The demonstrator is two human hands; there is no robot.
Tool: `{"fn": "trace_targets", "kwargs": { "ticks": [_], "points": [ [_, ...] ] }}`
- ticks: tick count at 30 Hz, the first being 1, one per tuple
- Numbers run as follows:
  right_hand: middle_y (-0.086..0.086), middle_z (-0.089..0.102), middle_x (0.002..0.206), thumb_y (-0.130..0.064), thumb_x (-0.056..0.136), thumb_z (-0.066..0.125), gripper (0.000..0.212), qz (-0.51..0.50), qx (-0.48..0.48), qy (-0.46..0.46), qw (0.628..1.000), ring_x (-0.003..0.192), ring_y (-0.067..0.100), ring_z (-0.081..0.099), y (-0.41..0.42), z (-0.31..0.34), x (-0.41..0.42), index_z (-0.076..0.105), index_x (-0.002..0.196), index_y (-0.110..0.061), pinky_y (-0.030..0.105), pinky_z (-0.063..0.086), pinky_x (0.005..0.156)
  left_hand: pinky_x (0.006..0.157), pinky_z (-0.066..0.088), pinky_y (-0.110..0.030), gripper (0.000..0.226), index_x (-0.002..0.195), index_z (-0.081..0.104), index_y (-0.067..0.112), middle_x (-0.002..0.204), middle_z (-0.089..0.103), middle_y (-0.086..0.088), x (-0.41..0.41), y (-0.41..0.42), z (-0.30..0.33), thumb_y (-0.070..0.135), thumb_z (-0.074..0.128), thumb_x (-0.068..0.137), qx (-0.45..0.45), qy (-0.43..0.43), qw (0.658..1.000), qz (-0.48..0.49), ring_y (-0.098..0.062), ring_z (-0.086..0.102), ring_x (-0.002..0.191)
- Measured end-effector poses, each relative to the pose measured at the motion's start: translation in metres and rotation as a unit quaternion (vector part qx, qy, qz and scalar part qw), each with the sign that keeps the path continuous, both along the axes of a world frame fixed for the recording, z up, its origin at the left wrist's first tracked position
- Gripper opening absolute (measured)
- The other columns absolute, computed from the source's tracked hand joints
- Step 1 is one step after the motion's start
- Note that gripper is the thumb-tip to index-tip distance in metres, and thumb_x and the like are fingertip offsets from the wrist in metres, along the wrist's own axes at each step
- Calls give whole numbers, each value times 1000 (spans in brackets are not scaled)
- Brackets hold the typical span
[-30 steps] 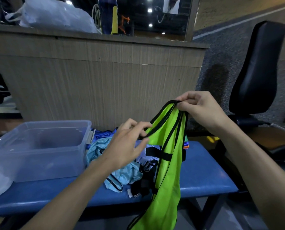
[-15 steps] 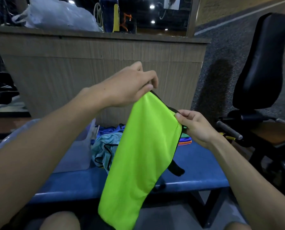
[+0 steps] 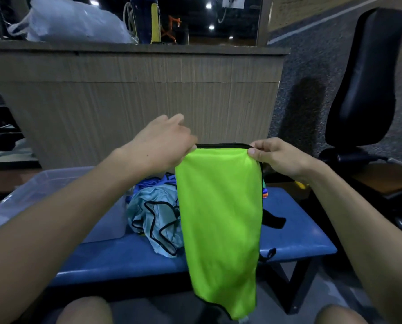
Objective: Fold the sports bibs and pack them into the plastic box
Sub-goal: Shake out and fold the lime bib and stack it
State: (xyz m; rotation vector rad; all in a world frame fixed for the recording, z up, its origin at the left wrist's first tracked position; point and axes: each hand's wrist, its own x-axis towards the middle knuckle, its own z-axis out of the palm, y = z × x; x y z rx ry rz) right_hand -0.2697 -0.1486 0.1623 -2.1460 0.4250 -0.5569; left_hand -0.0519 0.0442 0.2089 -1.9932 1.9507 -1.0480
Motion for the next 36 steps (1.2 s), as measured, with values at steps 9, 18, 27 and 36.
{"fn": "trace_targets", "kwargs": {
  "ticks": [9,18,27,36],
  "points": [
    [0,68,82,-16,103,58,23,-13,-2,-18,1000,77,6,61,-12,2,-9,69,93,2,16,48,72,70,46,-44,23,106,56,13,106,58,-9,-3,-9,-21,33,44,105,-73,48,996,-28,-31,50,100],
    [5,68,84,-21,99,65,19,-52,-2,-7,999,83,16,57,-22,-29,-21,74,90,-7,36,45,81,74,39,-28,19,102,68,18,91,65,10,-27,-14,-1,29,53,104,-55,344,929,-125,-13,62,89],
    [4,32,60,-9,101,58,16,-144,144,14,979,44,11,26,-37,-60,-99,54,86,-4,19,24,36,63,37,-14,16,110,74,20,77,64,11,-103,-73,-36,24,62,101,83,479,836,-253,5,51,65],
    [6,69,58,-16,106,52,20,-295,-44,-38,954,45,18,68,-70,57,-106,56,86,-16,25,53,38,66,48,-36,17,115,65,4,78,55,-13,-131,-119,-42,4,59,99,-59,686,635,-351,-20,47,73]
  ]
}}
